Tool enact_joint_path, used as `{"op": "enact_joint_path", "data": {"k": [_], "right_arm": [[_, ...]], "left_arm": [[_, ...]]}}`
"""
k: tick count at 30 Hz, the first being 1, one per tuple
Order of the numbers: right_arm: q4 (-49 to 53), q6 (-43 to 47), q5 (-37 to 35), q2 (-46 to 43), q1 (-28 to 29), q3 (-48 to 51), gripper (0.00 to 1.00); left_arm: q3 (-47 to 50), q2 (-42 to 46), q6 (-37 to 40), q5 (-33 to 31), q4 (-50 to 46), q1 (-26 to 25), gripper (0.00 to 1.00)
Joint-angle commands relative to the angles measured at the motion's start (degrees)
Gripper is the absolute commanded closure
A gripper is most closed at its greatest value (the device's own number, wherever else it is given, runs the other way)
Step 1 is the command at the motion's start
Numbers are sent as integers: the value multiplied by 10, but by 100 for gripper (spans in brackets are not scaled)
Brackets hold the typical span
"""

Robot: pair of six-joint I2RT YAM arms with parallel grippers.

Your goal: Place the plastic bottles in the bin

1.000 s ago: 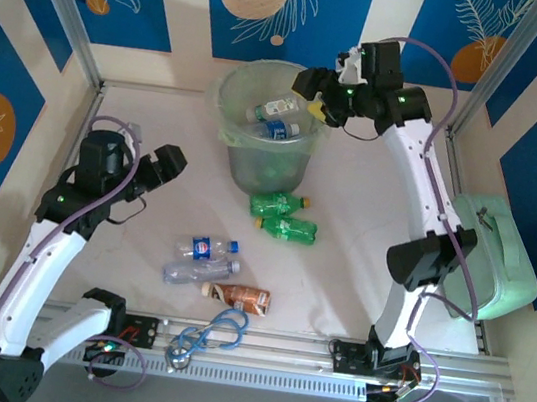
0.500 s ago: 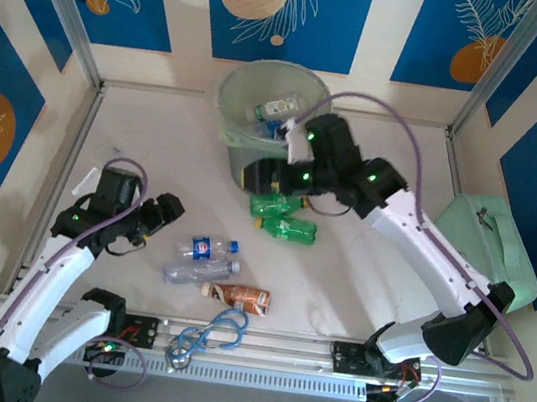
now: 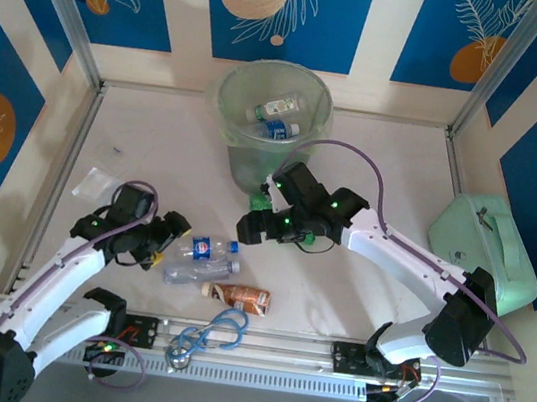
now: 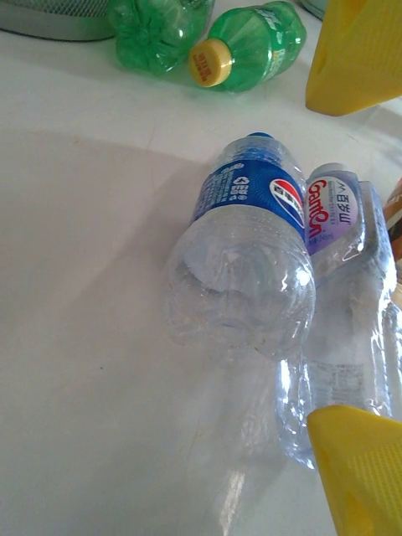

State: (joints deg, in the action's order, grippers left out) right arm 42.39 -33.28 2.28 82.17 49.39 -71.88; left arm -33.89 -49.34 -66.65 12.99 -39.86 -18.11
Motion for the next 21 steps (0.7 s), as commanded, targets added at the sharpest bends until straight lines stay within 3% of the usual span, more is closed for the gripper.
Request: {"op": "enact_joint_path", "data": {"k": [1, 21], "right_arm": [[-7, -5, -5, -15, 3, -13, 12], [-12, -14, -4, -24, 4, -10, 11]], "left_arm": [[11, -8, -35, -17, 10, -10, 10], [25, -87, -74, -30, 98, -41, 7]]}}
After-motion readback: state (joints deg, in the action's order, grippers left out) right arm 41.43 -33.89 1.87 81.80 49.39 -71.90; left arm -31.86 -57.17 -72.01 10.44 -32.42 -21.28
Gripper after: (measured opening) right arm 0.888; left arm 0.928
